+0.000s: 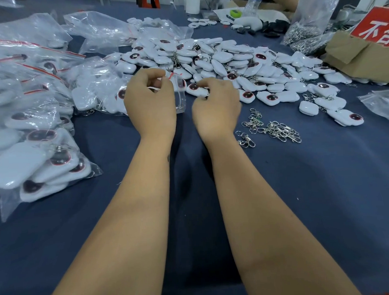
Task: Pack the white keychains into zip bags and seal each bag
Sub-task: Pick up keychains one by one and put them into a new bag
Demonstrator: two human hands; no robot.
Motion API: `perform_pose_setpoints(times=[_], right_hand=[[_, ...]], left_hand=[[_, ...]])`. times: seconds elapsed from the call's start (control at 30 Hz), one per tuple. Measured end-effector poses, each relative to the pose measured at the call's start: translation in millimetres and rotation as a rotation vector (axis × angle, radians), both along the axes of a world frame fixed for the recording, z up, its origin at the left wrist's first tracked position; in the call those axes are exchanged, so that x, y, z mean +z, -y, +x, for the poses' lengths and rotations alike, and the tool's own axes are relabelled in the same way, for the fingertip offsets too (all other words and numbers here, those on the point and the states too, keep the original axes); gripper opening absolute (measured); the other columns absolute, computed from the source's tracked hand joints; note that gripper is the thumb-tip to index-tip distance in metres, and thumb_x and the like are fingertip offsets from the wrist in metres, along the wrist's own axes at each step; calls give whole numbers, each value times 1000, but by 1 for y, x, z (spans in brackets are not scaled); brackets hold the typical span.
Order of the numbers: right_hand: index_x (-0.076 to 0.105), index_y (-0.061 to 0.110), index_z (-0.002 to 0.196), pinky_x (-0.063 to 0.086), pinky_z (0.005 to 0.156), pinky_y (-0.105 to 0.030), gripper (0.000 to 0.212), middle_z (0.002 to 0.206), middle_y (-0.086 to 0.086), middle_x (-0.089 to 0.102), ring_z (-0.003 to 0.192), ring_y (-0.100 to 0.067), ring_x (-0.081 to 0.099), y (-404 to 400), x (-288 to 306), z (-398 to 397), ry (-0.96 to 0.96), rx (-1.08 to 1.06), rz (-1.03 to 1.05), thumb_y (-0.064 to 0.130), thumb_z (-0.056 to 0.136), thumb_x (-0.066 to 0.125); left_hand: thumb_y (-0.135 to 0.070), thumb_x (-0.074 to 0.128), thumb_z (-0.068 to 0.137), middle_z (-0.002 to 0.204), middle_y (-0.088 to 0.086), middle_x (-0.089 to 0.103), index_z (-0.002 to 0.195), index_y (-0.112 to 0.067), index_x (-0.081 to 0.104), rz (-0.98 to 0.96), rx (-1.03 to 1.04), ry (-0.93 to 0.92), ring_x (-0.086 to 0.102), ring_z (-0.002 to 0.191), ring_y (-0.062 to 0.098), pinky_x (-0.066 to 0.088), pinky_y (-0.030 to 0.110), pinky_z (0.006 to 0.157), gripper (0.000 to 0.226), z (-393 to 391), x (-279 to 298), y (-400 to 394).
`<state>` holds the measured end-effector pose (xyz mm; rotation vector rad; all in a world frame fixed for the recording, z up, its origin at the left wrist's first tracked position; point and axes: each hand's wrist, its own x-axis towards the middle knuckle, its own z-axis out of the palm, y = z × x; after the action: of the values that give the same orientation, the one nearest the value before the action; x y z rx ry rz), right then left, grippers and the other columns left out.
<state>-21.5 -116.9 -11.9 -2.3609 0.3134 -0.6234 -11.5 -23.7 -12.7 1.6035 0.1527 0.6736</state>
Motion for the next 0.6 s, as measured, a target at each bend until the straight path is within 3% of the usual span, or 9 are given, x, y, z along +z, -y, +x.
perform_pose_setpoints(times=[0.07,0.17,0.27,0.37,0.47,0.57,0.6], right_hand=[[50,23,136,25,107,-37,52,140,-7,44,130,-29,37,10,0,-1,-126,-111,-40,15,85,51],[48,16,132,24,106,-41,45,139,-13,44,130,-33,36,11,-3,-1,-278,-106,-97,18,87,49],[49,18,132,28,100,-41,43,134,-11,48,127,-32,39,10,-7,-1,-243,-57,-197,14,89,46],[49,21,130,30,98,-40,34,131,-9,51,126,-31,40,11,-7,2,-198,-59,-211,20,96,43],[54,16,120,35,96,-40,27,119,-8,61,117,-31,48,13,-6,4,-117,-58,-20,27,102,38],[57,16,94,39,82,-35,23,90,2,61,92,-24,52,12,-3,5,14,-5,331,25,102,38],[56,18,86,38,78,-34,24,83,4,57,86,-22,51,11,-1,5,56,24,452,22,101,39]], left_hand=[[-12,56,85,89,-10,63,89,-29,66,48,-14,-5,54,74,2,41,11,67,20,-1,-1,2],[-9,53,83,98,-3,63,91,-25,67,71,-45,62,51,75,1,40,9,72,23,-6,2,7],[-5,52,84,89,-4,66,87,-22,67,-91,-279,78,55,75,9,46,22,70,23,-12,7,18],[0,50,90,91,-6,66,92,-17,69,-251,-530,4,61,75,-2,48,13,66,25,-16,8,30],[-11,47,96,109,-8,66,99,-22,69,-384,-669,-96,62,84,-12,47,8,72,25,-11,3,36],[-21,46,99,112,-8,66,110,-22,68,-525,-668,-170,65,88,-11,48,8,71,24,-1,-3,33],[-23,47,99,114,-7,67,113,-21,68,-528,-658,-190,66,95,-7,50,11,78,25,2,-4,33]])
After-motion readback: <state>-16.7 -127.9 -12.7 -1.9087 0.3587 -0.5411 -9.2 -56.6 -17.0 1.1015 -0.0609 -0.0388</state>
